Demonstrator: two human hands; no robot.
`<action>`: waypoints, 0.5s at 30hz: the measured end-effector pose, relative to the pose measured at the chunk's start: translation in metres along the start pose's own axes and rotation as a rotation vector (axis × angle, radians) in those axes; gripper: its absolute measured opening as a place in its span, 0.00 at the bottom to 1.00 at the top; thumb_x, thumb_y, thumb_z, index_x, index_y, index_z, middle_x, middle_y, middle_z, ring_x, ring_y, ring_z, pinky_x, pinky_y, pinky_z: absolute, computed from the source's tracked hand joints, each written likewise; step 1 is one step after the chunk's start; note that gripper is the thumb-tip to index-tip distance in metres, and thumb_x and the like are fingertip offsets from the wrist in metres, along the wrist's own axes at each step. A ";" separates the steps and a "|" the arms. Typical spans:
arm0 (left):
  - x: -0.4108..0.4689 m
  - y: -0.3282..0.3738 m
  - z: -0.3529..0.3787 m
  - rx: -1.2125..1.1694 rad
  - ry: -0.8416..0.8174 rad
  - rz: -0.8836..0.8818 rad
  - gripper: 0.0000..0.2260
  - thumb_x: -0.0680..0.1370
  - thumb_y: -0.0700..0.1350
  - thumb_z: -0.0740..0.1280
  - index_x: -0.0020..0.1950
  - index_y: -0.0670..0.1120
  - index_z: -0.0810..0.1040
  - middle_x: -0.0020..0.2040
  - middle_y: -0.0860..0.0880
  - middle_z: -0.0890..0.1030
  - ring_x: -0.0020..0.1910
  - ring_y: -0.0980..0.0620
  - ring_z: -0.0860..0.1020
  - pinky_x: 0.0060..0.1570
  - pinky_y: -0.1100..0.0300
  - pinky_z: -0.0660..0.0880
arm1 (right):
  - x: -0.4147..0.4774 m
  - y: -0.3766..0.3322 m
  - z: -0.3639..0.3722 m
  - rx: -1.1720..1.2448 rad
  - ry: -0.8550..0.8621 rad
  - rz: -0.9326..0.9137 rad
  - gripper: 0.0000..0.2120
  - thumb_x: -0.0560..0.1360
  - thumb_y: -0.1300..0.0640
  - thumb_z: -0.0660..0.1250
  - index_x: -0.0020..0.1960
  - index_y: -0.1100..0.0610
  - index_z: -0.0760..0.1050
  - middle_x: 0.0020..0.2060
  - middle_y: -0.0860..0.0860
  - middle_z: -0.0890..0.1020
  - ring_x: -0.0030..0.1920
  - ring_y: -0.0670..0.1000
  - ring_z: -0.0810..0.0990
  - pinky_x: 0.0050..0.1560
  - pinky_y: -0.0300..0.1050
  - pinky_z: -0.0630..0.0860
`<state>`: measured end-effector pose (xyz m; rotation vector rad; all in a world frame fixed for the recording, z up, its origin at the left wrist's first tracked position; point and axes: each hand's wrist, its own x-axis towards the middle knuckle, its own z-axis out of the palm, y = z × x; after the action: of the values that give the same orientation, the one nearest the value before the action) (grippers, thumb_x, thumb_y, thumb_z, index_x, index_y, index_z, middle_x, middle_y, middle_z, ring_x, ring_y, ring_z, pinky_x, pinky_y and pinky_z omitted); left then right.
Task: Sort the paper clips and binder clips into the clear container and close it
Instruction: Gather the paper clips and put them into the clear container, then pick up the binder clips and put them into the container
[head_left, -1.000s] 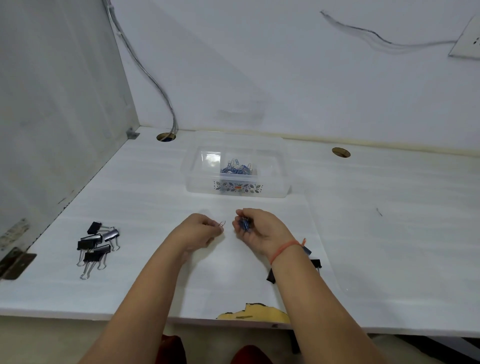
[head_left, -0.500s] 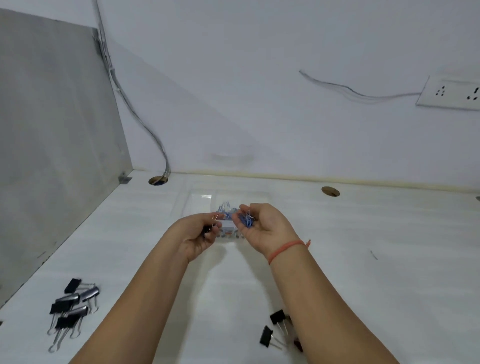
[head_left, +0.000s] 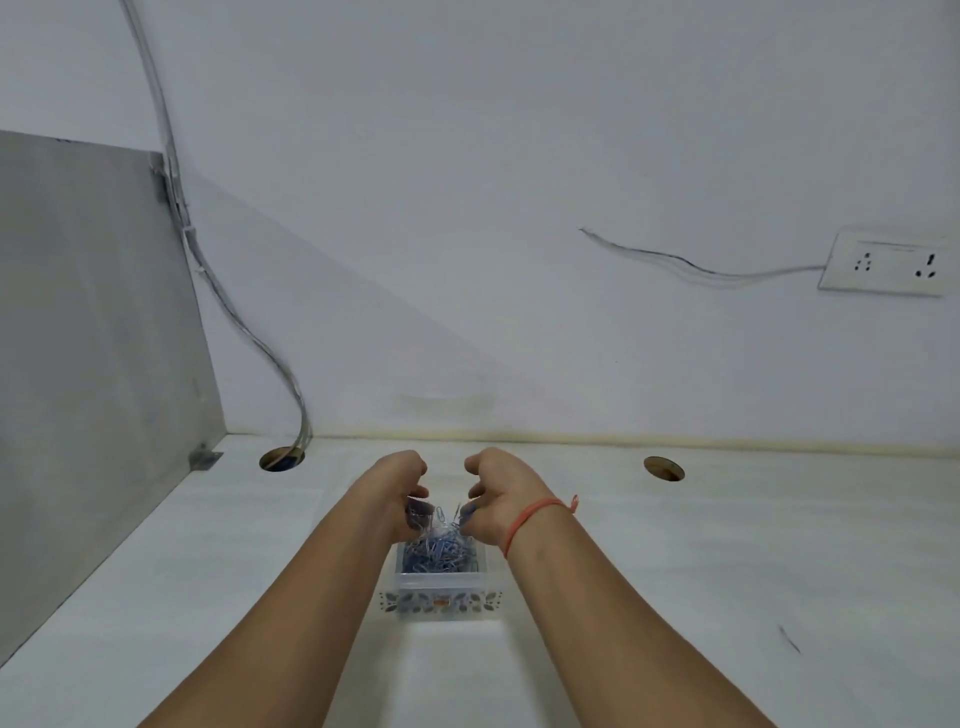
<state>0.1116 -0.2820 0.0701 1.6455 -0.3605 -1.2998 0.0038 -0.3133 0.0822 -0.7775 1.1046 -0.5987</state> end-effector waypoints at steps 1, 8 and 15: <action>0.001 0.000 0.000 0.057 -0.015 -0.007 0.14 0.80 0.46 0.56 0.54 0.34 0.69 0.42 0.38 0.73 0.37 0.45 0.68 0.39 0.53 0.67 | 0.001 0.000 -0.001 -0.021 0.002 0.019 0.23 0.78 0.59 0.57 0.70 0.69 0.59 0.64 0.65 0.68 0.58 0.62 0.73 0.57 0.52 0.73; -0.010 -0.006 0.002 0.277 0.070 0.041 0.13 0.80 0.42 0.54 0.42 0.36 0.73 0.38 0.41 0.71 0.34 0.48 0.67 0.33 0.58 0.66 | -0.007 0.010 -0.012 -0.039 -0.015 -0.026 0.13 0.77 0.63 0.56 0.62 0.62 0.67 0.43 0.56 0.70 0.62 0.59 0.73 0.71 0.54 0.66; -0.055 -0.030 0.000 0.103 0.199 0.336 0.07 0.74 0.32 0.64 0.35 0.37 0.74 0.36 0.40 0.77 0.33 0.45 0.74 0.41 0.55 0.76 | -0.051 0.026 -0.029 0.094 0.082 -0.143 0.10 0.77 0.71 0.53 0.47 0.70 0.74 0.32 0.56 0.69 0.31 0.51 0.69 0.61 0.51 0.77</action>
<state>0.0805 -0.2276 0.0776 1.6969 -0.5624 -0.8727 -0.0395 -0.2660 0.0831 -0.7599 1.0932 -0.8042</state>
